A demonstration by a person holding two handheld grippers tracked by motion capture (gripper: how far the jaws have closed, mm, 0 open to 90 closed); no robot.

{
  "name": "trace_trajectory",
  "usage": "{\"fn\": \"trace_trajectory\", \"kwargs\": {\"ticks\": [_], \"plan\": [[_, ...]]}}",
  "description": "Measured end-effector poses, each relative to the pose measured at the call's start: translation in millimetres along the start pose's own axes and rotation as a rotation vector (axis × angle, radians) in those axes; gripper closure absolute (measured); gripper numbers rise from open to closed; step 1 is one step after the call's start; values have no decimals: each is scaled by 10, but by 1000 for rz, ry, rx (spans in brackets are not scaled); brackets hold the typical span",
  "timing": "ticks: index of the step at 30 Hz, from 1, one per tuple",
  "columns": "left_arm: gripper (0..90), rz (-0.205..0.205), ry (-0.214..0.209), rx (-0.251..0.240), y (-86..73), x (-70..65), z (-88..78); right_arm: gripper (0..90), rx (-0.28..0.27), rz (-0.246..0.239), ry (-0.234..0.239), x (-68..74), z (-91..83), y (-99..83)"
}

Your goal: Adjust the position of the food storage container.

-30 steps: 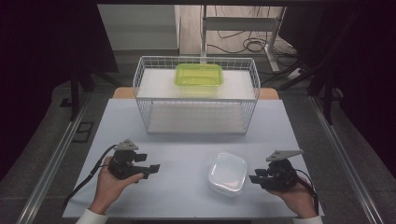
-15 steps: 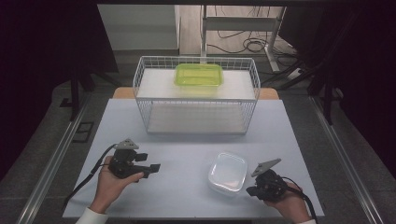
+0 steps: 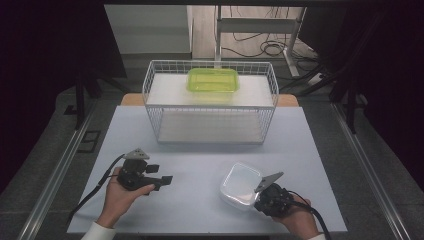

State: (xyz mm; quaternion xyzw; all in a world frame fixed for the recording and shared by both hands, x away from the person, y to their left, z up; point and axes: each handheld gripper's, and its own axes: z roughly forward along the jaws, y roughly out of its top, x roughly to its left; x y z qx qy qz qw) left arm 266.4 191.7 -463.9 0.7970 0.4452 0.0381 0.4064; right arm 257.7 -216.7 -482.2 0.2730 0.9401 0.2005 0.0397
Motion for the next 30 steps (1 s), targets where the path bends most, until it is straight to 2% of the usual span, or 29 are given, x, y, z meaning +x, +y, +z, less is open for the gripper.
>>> {"fn": "trace_trajectory", "kwargs": {"ticks": [6,11,22,30], "plan": [[276,2,3,-1,2,4,-22,893,-18,12,26,101,81,133],[275,0,4,-7,3,8,-30,892,-26,3,47,191,141,241],[248,2,20,-10,1,9,-27,892,-59,32,49,312,325,470],[238,15,27,-4,-4,6,-23,892,-69,35,47,332,399,534]]}}
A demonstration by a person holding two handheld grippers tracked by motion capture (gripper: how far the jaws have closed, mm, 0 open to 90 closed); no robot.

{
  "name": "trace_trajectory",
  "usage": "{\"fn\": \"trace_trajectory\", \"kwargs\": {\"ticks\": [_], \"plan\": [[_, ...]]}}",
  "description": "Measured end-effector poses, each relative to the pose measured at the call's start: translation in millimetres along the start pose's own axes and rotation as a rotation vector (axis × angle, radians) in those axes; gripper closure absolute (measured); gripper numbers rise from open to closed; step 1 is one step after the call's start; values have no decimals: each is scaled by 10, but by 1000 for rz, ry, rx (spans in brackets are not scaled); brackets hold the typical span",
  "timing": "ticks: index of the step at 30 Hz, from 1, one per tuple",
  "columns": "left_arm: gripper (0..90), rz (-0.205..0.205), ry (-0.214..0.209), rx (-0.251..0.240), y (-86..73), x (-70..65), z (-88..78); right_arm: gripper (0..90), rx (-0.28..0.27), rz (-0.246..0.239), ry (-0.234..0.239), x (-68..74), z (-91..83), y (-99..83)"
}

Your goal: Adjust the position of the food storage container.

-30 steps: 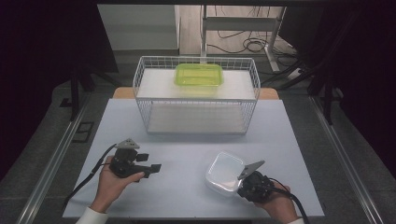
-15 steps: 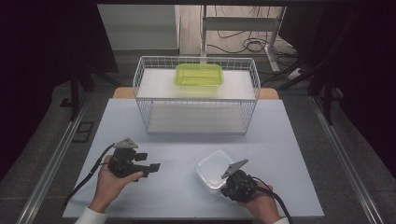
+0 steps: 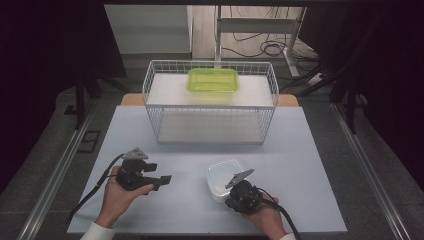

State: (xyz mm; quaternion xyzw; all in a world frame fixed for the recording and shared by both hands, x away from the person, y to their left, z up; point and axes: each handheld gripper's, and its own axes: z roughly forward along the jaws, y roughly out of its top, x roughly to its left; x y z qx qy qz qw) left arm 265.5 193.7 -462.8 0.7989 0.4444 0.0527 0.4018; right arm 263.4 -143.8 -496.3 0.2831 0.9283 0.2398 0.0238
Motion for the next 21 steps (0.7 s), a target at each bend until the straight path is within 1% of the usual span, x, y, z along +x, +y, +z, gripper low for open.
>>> {"fn": "trace_trajectory", "kwargs": {"ticks": [3,7,10,11,12,13,14,15,16,17,18,19,20,21], "plan": [[237,7,1,8,-2,0,13,892,3,-3,-1,6,23,9],[236,6,4,8,-3,2,14,892,-2,-1,-4,5,-8,-3],[235,6,5,9,-3,1,14,892,-25,2,3,19,-127,-46],[234,7,7,10,-4,1,20,892,-69,27,12,0,-280,-99],[234,7,7,10,-4,1,20,892,-69,27,12,0,-280,-99],[234,7,7,11,-5,0,23,892,-88,34,3,-28,-364,-129],[234,5,5,12,-5,-4,32,892,-125,74,-34,-126,-531,-192],[234,5,5,12,-5,-4,32,892,-125,74,-34,-126,-531,-192],[234,5,5,13,-5,-5,36,892,-135,89,-46,-173,-575,-213],[235,4,4,15,-5,-6,40,892,-157,125,-81,-310,-666,-264],[235,4,4,15,-5,-6,40,892,-157,125,-81,-310,-666,-264],[235,2,3,14,-4,-6,41,892,-162,141,-100,-375,-697,-282],[235,1,3,14,-3,-4,43,892,-167,173,-125,-506,-729,-303],[235,0,3,14,-2,-2,44,892,-167,173,-125,-506,-729,-303]]}}
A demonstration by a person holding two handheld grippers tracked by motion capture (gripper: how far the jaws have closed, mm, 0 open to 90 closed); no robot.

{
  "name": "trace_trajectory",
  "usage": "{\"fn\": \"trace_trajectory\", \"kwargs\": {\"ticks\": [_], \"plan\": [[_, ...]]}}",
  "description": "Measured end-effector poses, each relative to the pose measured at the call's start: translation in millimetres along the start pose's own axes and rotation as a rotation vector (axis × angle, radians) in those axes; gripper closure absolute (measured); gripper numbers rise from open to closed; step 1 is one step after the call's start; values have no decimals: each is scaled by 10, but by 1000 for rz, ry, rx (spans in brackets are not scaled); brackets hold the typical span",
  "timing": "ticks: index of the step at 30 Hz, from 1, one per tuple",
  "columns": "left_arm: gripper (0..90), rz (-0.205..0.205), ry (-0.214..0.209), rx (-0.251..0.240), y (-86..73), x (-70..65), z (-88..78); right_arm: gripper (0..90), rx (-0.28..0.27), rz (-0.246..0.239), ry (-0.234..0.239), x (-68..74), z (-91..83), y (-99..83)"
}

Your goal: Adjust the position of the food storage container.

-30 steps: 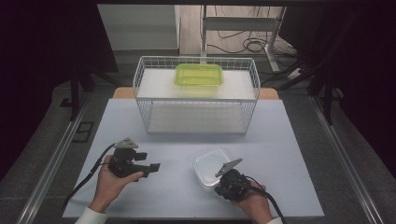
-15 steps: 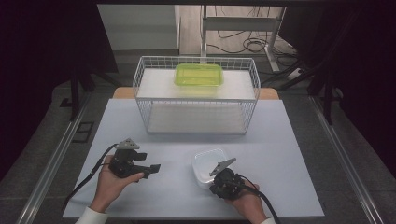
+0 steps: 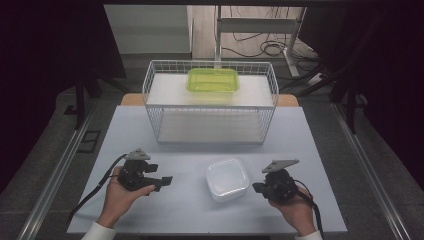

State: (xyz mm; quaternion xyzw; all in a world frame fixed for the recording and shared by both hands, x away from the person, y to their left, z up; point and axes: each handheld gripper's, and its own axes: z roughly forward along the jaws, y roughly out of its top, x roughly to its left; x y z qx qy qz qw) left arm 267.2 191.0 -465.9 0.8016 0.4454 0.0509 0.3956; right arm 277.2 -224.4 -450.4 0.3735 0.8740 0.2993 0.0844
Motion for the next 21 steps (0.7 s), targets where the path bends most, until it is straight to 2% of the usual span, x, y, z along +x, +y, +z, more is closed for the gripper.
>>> {"fn": "trace_trajectory", "kwargs": {"ticks": [2,7,11,15,17,21], "plan": [[235,0,2,3,2,3,6,892,9,17,-22,-115,45,32],[235,0,0,12,-1,-1,28,892,50,32,-20,-202,218,29],[235,0,-1,11,0,1,27,892,75,22,-5,-164,306,26],[236,2,-2,9,-1,1,16,892,74,2,7,-79,322,55],[236,4,2,7,0,4,7,893,81,-13,-5,-43,336,69],[236,1,1,4,1,5,3,893,79,-16,-2,-26,347,73]]}}
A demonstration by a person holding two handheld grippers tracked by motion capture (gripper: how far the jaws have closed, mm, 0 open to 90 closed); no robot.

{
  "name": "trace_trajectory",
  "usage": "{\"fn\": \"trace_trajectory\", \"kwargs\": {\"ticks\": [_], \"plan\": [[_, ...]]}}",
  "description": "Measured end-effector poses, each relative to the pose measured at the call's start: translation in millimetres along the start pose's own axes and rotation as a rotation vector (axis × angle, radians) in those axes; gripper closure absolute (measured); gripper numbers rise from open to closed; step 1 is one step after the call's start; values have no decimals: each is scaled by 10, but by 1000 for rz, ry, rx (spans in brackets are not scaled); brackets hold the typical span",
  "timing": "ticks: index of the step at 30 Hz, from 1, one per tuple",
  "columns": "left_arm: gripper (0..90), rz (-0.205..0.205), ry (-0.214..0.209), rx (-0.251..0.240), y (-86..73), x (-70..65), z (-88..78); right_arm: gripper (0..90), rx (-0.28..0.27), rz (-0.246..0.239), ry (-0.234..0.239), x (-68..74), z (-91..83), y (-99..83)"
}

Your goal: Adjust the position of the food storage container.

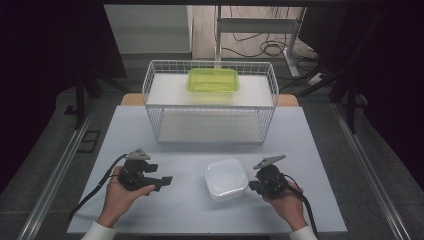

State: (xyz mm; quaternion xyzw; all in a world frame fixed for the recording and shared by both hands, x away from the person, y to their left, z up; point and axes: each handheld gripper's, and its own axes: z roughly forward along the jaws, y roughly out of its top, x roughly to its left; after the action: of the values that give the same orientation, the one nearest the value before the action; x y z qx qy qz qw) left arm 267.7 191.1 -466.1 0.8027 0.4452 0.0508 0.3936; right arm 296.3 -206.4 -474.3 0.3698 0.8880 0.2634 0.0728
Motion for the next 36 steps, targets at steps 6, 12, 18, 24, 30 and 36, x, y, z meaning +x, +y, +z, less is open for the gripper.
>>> {"fn": "trace_trajectory", "kwargs": {"ticks": [6,12,18,24,30,36], "plan": [[236,-1,-1,-1,1,3,-5,893,0,-21,16,112,19,40],[236,2,1,5,-2,2,8,893,4,-50,26,212,77,96],[236,0,2,2,0,4,4,892,-1,-73,31,328,164,176],[236,3,0,8,-2,4,18,893,5,-95,38,391,234,237],[236,6,-3,10,-4,1,22,892,-13,-88,22,367,261,268],[236,3,5,0,-2,4,-3,891,-31,-79,20,326,188,252]]}}
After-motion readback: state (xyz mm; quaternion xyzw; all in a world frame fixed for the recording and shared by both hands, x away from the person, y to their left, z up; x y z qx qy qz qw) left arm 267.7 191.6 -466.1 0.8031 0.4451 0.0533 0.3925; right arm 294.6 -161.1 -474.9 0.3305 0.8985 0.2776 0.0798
